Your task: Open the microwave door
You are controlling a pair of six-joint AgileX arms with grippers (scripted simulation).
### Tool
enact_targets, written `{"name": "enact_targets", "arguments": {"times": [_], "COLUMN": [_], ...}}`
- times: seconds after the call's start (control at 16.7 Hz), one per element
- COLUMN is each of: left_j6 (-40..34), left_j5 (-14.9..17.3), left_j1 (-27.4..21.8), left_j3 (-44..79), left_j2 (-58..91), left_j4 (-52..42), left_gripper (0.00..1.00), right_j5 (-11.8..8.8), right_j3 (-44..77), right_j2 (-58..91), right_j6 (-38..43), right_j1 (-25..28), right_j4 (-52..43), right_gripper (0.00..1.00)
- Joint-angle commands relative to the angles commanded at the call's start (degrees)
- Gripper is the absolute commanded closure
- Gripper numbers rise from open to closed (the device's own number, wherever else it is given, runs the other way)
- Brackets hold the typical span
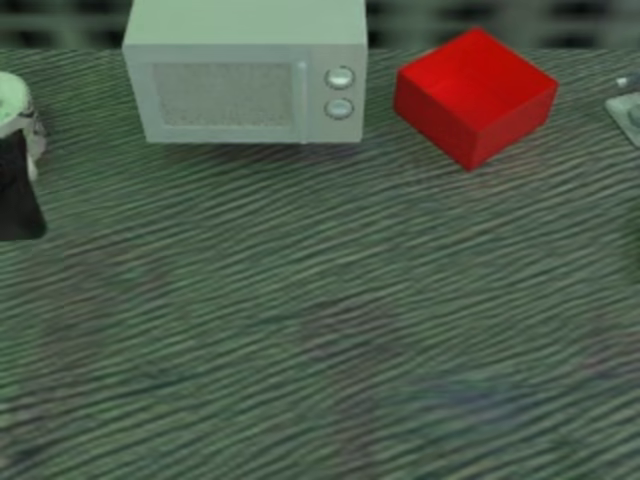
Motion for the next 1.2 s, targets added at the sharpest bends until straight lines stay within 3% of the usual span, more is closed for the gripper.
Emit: {"name": "enact_targets", "arguments": {"times": [0.78, 1.2], "left_j6": [-16.73, -21.12], "left_j5": [-9.69, -11.74], "left_j1": [-18.11, -22.94], "left_j3": [77.61, 97.12], "left_j2": [75.13, 93.33], "left_j4": [-39.29, -48.6], "left_gripper": [0.0, 0.0], "right_j5": [0.0, 0.0], "right_j3": [0.0, 0.0], "right_j2": [0.0, 0.0], "right_j6": [0.0, 0.0], "right_j1": [0.0, 0.0], "right_j4": [0.0, 0.0], "right_gripper": [0.0, 0.0]}}
